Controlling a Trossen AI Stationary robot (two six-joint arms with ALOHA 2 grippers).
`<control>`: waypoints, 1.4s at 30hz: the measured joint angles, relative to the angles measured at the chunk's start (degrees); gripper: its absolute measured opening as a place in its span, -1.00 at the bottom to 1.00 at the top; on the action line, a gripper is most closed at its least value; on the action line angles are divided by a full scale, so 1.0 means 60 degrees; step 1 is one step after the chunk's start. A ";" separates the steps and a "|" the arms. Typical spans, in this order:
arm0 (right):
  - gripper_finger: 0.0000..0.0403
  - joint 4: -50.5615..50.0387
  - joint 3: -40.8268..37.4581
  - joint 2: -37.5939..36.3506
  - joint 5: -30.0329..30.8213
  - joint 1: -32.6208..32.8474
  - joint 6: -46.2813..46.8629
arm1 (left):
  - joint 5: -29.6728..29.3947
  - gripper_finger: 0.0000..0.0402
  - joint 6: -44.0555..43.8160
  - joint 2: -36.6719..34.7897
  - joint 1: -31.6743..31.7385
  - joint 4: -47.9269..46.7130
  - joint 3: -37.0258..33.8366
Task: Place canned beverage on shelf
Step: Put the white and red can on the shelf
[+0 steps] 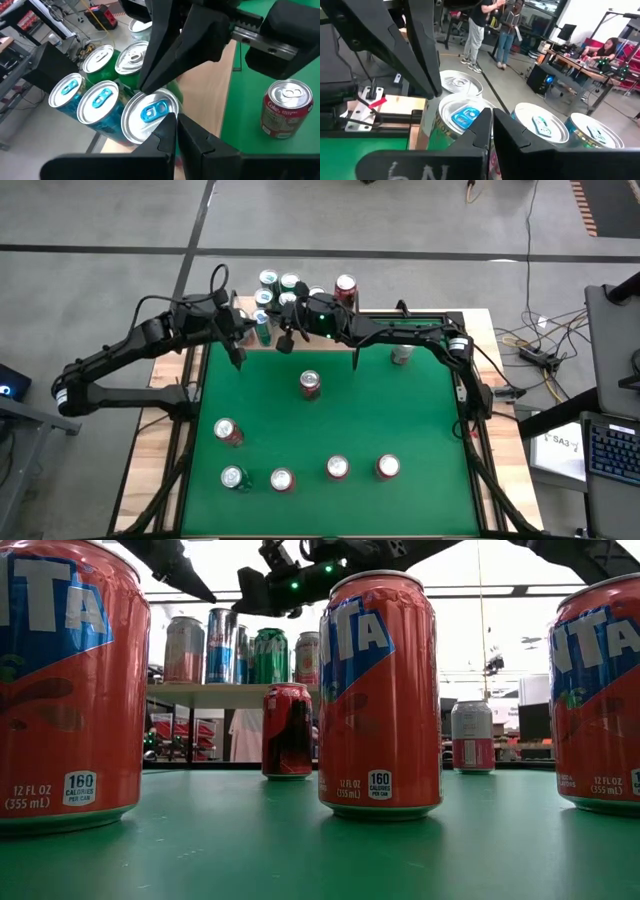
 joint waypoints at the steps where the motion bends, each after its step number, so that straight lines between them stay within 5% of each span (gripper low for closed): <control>1: -0.96 -0.0016 0.0000 -0.0004 0.0001 0.0004 0.0011 | -0.0032 -1.00 0.0007 0.0028 0.0000 -0.0007 0.0000; 8: -0.96 -0.0244 0.0004 -0.0061 0.0029 0.0154 -0.0035 | -0.0820 -1.00 0.0018 0.0136 -0.0002 -0.0040 0.0000; 29: -0.95 -0.0862 0.0000 -0.0525 0.0539 0.0237 -0.0235 | -0.1173 -1.00 0.0212 -0.0080 -0.0004 0.0724 -0.0007; 34: -0.95 -0.1737 -0.0004 -0.0965 0.0522 0.0237 0.0076 | -0.2149 -1.00 0.0783 0.0022 0.0029 0.1301 -0.0007; 42: -0.95 -0.4200 -0.0005 -0.2209 0.0511 0.0234 0.0460 | -0.2157 -1.00 0.1006 0.0459 0.0277 0.1880 0.0007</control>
